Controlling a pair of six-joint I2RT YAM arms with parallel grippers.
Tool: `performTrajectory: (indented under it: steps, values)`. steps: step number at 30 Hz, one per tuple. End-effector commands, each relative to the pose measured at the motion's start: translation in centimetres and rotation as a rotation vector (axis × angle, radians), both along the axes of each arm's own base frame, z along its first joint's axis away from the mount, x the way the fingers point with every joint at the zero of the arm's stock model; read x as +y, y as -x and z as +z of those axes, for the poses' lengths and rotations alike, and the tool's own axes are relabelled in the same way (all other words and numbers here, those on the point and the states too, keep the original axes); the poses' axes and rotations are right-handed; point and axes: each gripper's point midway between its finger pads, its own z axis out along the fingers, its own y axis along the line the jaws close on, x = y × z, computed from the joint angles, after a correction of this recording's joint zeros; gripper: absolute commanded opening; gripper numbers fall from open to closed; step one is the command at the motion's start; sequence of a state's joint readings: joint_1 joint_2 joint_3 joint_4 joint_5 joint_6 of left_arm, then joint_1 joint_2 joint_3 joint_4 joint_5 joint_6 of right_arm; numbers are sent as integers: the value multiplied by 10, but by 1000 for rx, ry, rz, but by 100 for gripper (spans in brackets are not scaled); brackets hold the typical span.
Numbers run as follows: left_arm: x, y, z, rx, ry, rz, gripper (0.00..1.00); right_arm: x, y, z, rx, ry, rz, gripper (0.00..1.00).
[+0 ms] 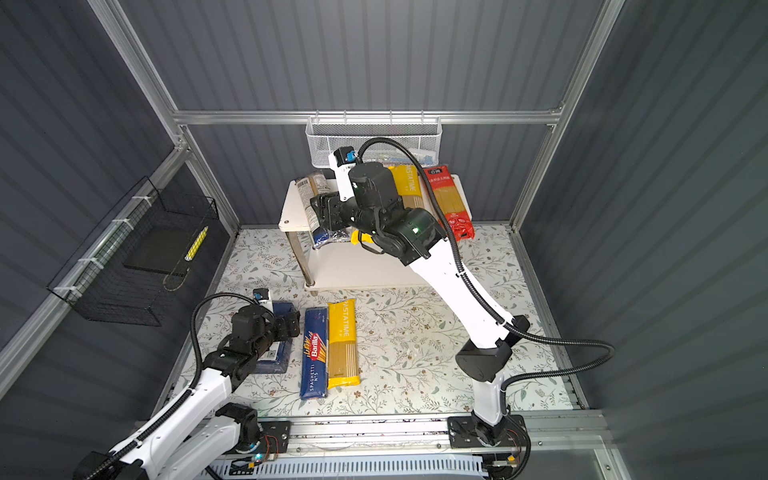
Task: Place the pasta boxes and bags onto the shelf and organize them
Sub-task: 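Lower the clear bags upright onto the shelf beside the yellow bags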
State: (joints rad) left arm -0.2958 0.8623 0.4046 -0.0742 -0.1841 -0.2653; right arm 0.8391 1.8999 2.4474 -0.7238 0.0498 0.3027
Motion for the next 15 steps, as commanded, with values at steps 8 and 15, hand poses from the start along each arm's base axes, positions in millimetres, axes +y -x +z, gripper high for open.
performTrajectory:
  steps: [8, 15]
  values:
    - [0, -3, 4, -6, -9, 1, 99, 7, -2, -53, 112, 125, -16, 73]
    - [0, -3, 4, -6, -9, 1, 99, 12, -10, -65, 124, 154, -51, 74]
